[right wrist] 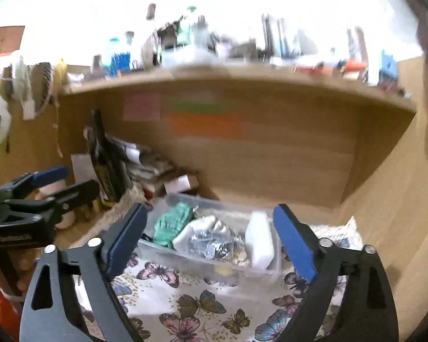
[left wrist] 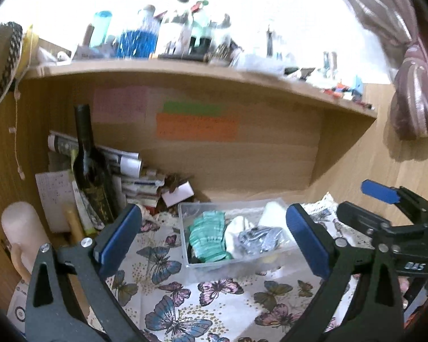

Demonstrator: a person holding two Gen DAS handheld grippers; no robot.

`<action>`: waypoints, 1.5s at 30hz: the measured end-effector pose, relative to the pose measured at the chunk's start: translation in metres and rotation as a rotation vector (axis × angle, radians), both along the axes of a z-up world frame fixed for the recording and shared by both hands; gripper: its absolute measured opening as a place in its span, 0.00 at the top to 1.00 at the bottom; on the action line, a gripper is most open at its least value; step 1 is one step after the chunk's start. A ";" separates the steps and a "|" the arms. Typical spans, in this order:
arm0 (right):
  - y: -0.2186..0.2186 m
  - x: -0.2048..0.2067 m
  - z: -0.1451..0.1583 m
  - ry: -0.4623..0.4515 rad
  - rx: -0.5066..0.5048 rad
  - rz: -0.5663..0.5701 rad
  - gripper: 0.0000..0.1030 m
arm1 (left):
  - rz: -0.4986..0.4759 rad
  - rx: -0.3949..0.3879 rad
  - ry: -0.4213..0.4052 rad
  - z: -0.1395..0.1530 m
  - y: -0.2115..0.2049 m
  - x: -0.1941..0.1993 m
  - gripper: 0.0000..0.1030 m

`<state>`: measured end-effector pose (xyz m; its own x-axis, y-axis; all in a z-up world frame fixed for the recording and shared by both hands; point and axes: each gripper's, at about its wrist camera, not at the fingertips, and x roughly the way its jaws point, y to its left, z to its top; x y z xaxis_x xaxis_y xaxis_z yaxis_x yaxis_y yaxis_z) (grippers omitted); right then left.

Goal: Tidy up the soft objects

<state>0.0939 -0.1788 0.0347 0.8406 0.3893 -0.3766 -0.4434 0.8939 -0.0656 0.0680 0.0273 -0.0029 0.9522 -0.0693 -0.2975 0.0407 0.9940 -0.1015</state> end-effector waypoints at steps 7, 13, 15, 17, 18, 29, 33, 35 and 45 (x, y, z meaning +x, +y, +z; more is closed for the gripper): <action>-0.010 -0.018 0.013 -0.051 0.049 -0.025 0.00 | -0.012 0.025 -0.059 0.013 -0.011 -0.024 0.00; -0.016 -0.024 0.012 -0.050 0.053 -0.053 0.00 | -0.009 0.027 -0.062 0.013 -0.014 -0.031 0.00; -0.019 -0.027 0.013 -0.052 0.055 -0.061 0.00 | -0.007 0.028 -0.064 0.014 -0.014 -0.032 0.00; -0.020 -0.027 0.013 -0.053 0.056 -0.064 0.00 | -0.007 0.028 -0.067 0.014 -0.015 -0.033 0.00; -0.021 -0.028 0.013 -0.054 0.057 -0.066 0.00 | -0.005 0.028 -0.068 0.015 -0.014 -0.033 0.00; -0.021 -0.033 0.013 -0.069 0.056 -0.079 0.00 | -0.004 0.036 -0.072 0.015 -0.016 -0.035 0.00; -0.022 -0.034 0.015 -0.074 0.060 -0.076 0.00 | -0.005 0.036 -0.072 0.015 -0.016 -0.035 0.00; -0.022 -0.034 0.016 -0.077 0.060 -0.076 0.00 | -0.004 0.035 -0.072 0.015 -0.017 -0.036 0.00; -0.020 -0.036 0.017 -0.085 0.062 -0.074 0.00 | -0.003 0.034 -0.072 0.016 -0.017 -0.036 0.00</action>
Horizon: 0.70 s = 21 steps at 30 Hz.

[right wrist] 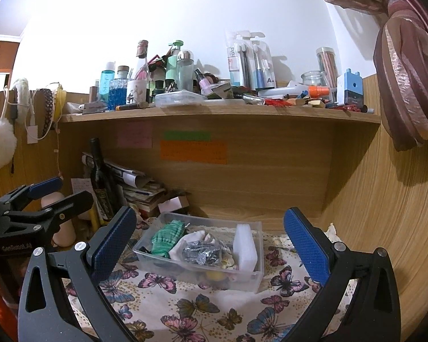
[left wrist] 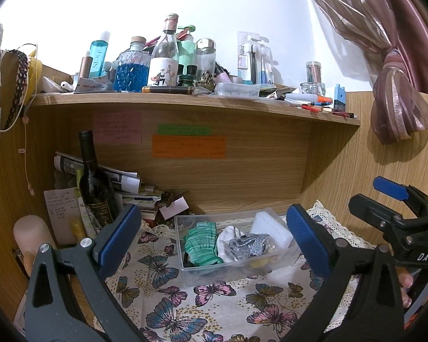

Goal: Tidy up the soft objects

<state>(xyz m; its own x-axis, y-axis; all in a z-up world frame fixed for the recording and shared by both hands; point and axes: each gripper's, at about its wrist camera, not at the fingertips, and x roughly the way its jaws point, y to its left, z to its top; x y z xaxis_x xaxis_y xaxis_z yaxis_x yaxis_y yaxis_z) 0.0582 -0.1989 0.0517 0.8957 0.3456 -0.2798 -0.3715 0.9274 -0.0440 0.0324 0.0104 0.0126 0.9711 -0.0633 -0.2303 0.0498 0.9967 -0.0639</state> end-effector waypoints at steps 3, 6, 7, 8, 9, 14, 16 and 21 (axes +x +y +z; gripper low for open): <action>0.000 0.000 0.000 0.000 0.002 0.005 0.00 | -0.002 0.000 0.000 0.000 0.001 0.001 0.00; 0.000 0.001 0.001 -0.001 0.001 0.011 0.00 | 0.000 0.001 0.000 0.000 0.000 0.001 0.00; 0.000 0.001 0.001 -0.001 0.000 0.011 0.00 | 0.002 0.001 0.000 0.000 0.000 0.000 0.00; 0.001 0.001 0.001 -0.002 0.000 0.011 0.00 | 0.002 0.000 0.000 0.000 0.000 0.000 0.00; 0.000 0.001 0.001 -0.002 0.001 0.012 0.00 | 0.000 -0.001 0.000 0.000 0.000 0.000 0.00; 0.000 0.001 0.000 -0.001 0.002 0.015 0.00 | -0.012 -0.019 0.003 0.001 0.001 0.001 0.00; 0.000 0.001 0.000 -0.001 0.001 0.015 0.00 | -0.014 -0.023 0.003 0.002 0.002 0.002 0.00; 0.000 0.001 0.000 -0.002 0.002 0.008 0.00 | -0.002 -0.009 -0.005 0.001 0.002 0.003 0.00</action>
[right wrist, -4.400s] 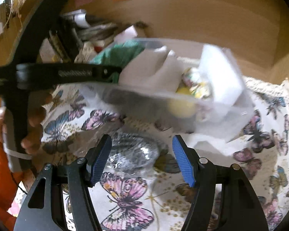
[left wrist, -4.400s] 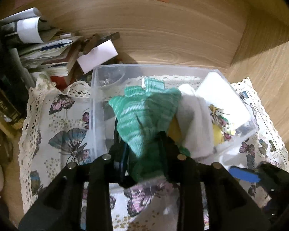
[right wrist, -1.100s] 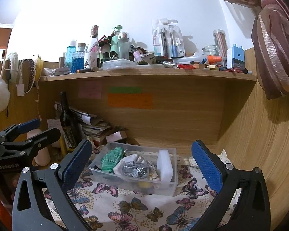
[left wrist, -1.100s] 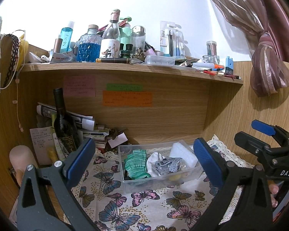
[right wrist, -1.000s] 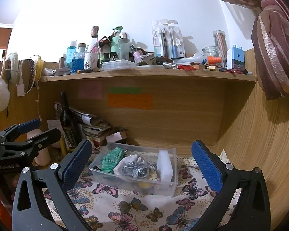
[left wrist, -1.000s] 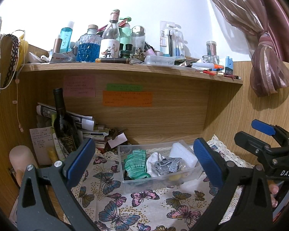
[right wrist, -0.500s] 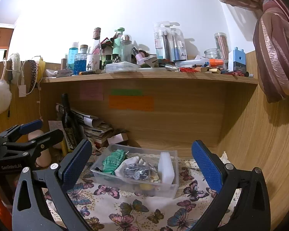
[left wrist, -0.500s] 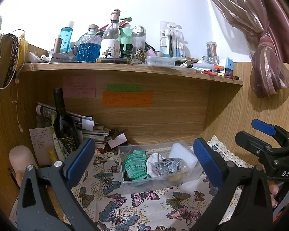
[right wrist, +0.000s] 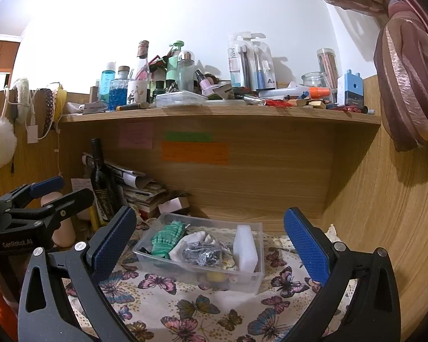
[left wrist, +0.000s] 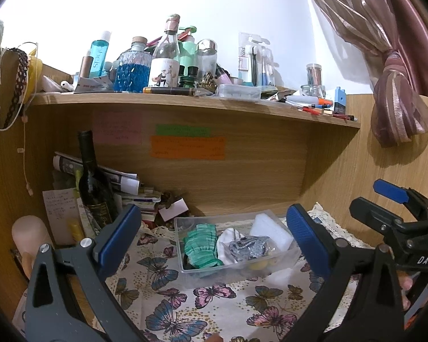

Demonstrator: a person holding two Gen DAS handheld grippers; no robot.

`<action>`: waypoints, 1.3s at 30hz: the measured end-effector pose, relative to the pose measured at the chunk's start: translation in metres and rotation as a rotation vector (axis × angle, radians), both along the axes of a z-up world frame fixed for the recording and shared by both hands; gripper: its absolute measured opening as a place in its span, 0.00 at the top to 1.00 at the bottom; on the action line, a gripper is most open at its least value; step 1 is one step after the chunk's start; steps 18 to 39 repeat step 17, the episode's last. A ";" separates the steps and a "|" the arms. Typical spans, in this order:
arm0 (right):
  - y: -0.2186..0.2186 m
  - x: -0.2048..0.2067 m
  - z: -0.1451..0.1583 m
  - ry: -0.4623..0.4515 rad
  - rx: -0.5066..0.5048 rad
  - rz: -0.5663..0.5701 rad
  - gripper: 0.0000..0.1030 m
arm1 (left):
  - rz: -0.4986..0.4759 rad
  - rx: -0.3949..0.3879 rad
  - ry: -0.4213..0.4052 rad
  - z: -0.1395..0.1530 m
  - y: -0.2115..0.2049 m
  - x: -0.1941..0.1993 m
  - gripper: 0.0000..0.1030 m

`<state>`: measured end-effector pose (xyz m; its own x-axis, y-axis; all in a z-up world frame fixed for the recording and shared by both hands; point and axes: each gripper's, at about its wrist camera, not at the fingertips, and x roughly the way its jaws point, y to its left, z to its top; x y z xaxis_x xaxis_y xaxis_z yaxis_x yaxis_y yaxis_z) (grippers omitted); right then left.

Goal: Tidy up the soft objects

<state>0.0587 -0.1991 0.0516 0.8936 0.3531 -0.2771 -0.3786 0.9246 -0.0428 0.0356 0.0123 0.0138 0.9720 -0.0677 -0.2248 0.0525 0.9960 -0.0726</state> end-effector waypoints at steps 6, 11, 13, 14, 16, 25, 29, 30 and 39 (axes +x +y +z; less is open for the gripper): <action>0.000 0.000 0.000 0.002 0.003 0.003 0.00 | -0.008 -0.005 0.007 -0.001 0.000 0.000 0.00; -0.001 0.000 0.000 0.003 0.004 0.003 0.00 | -0.017 -0.010 0.010 -0.001 0.001 0.001 0.00; -0.001 0.001 0.000 0.006 0.005 0.001 0.00 | -0.020 -0.007 0.010 -0.001 0.000 0.001 0.00; -0.001 0.001 0.000 0.006 0.007 0.000 0.00 | -0.023 -0.006 0.009 -0.001 0.000 0.001 0.00; -0.002 0.001 0.000 0.008 0.008 0.005 0.00 | -0.027 -0.002 0.007 -0.001 -0.002 0.000 0.00; -0.002 0.001 0.000 0.008 0.008 0.004 0.00 | -0.028 -0.001 0.006 -0.001 -0.002 0.000 0.00; -0.002 0.001 0.000 0.008 0.008 0.004 0.00 | -0.028 -0.001 0.006 -0.001 -0.002 0.000 0.00; -0.002 0.001 0.000 0.008 0.008 0.004 0.00 | -0.028 -0.001 0.006 -0.001 -0.002 0.000 0.00; -0.002 0.001 0.000 0.008 0.008 0.004 0.00 | -0.028 -0.001 0.006 -0.001 -0.002 0.000 0.00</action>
